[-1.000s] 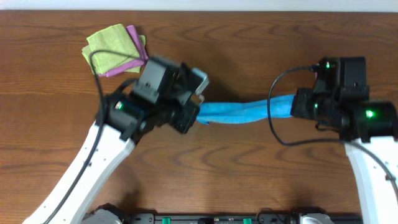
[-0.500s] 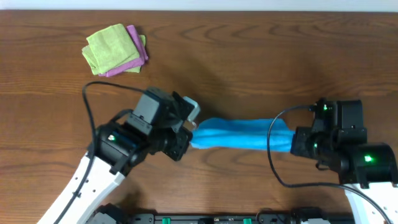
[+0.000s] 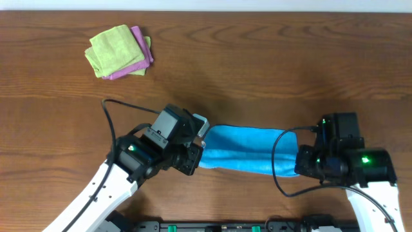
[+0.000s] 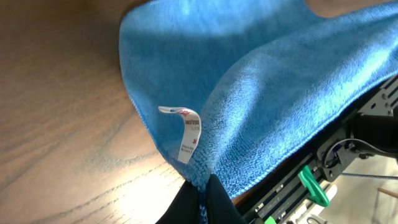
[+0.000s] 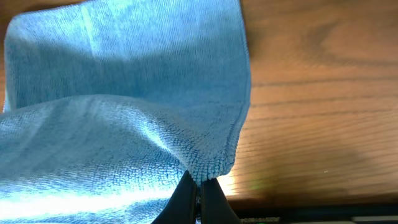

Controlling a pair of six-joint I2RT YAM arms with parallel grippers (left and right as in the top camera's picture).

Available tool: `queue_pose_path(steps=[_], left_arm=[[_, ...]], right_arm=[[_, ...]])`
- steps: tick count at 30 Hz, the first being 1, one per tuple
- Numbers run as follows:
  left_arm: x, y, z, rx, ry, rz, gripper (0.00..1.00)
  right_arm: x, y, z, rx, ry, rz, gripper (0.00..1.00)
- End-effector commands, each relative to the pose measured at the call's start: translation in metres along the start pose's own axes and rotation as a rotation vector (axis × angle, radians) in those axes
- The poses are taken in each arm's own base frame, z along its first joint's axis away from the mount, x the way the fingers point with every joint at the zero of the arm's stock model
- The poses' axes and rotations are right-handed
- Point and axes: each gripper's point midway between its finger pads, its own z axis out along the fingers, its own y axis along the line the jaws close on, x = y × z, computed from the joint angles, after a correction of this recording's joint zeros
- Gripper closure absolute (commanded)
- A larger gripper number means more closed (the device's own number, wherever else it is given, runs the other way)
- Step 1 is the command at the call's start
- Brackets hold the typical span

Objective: Fold the cloth

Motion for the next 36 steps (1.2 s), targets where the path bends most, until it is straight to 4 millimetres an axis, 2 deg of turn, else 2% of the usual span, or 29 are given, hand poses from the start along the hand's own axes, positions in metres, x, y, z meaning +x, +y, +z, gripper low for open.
queue_pose_path(steps=[1,11,18,25,36], left_arm=[[0.006,0.003,0.015,0.017,0.034,-0.047,0.94],[-0.003,0.010,0.050,0.024,0.080,-0.047,0.94],[-0.020,0.022,0.057,0.019,0.032,-0.054,0.94],[-0.036,0.041,0.056,0.011,-0.018,-0.059,0.94],[-0.047,0.034,0.083,0.135,-0.013,-0.045,0.94]], right_arm=[[0.004,0.004,0.007,-0.023,0.022,0.036,0.99],[-0.002,-0.002,0.031,0.030,0.076,0.102,0.98],[-0.003,-0.011,0.050,0.082,0.090,0.148,0.98],[-0.016,-0.020,0.056,0.133,0.048,0.180,0.98],[-0.028,-0.042,0.057,0.189,0.014,0.264,0.98]])
